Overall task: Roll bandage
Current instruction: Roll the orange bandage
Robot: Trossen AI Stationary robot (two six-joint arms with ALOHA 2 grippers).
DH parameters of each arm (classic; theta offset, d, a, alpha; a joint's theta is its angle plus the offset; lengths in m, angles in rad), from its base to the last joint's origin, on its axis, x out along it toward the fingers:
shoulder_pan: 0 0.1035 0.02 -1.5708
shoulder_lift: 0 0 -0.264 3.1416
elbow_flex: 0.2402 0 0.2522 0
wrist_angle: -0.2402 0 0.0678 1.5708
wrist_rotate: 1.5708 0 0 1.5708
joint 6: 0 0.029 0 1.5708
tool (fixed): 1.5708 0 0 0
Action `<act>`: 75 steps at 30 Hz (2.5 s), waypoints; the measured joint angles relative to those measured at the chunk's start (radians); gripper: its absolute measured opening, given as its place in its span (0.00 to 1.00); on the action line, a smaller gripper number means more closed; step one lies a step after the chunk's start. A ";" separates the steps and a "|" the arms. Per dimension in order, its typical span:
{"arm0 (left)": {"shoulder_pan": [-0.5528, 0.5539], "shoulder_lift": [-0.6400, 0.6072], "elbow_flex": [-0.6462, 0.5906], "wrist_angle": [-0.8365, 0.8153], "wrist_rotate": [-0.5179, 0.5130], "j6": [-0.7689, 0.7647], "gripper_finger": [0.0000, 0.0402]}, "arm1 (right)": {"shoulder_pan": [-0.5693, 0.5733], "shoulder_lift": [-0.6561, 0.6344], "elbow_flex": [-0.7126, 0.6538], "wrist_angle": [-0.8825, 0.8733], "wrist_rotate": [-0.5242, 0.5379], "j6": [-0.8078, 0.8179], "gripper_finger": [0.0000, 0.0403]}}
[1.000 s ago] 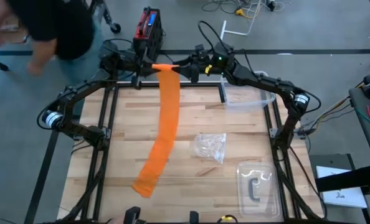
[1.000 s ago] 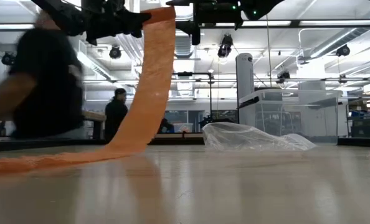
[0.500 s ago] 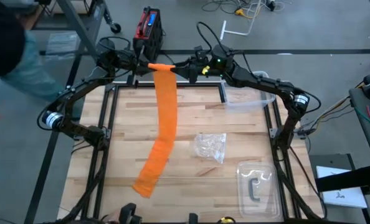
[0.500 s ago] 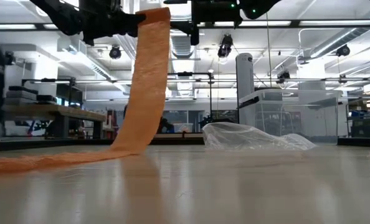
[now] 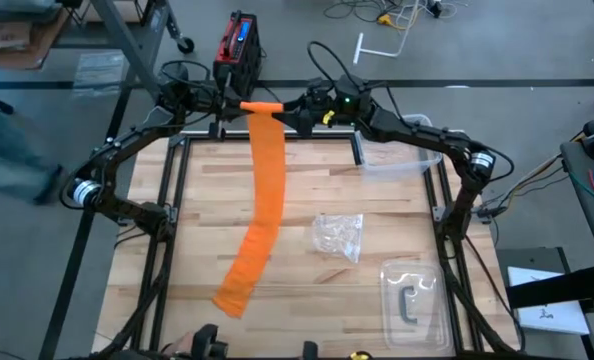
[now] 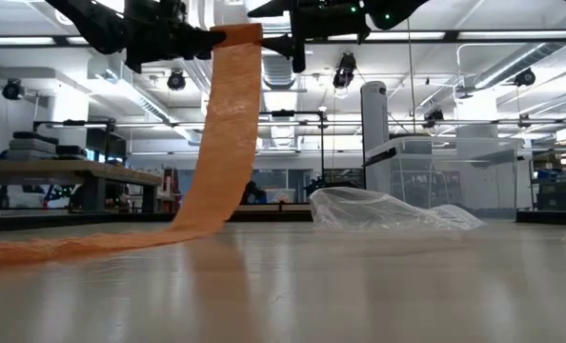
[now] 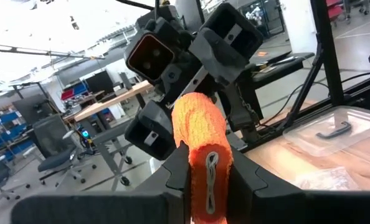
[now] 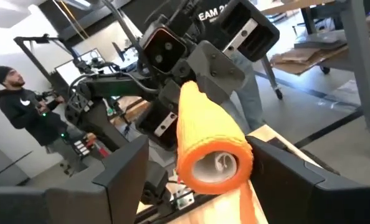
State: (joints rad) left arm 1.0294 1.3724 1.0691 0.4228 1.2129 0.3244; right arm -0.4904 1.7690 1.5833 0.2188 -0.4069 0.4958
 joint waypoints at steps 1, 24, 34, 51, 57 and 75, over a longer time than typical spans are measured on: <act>0.000 0.000 0.000 0.000 0.000 0.000 0.12 | 0.000 0.007 0.000 0.001 -0.001 -0.001 0.61; -0.001 0.000 0.000 -0.013 0.035 -0.023 0.12 | 0.000 0.028 0.000 0.030 -0.021 -0.048 0.47; -0.001 0.000 0.000 -0.009 0.035 -0.047 0.12 | 0.000 0.027 0.000 0.037 -0.014 -0.133 0.34; 0.023 0.000 0.034 -0.002 0.058 -0.575 0.59 | -0.001 0.026 0.000 0.049 0.019 -0.451 0.27; 0.017 0.000 0.033 0.000 0.056 -0.787 0.76 | 0.002 0.026 0.000 0.050 0.018 -0.659 0.25; 0.015 0.000 0.030 -0.029 0.042 -0.694 0.68 | 0.008 0.026 0.000 0.071 -0.012 -0.586 0.22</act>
State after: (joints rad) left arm 1.0443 1.3727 1.0992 0.3933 1.2549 -0.3699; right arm -0.4828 1.7954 1.5837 0.2896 -0.4187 -0.0901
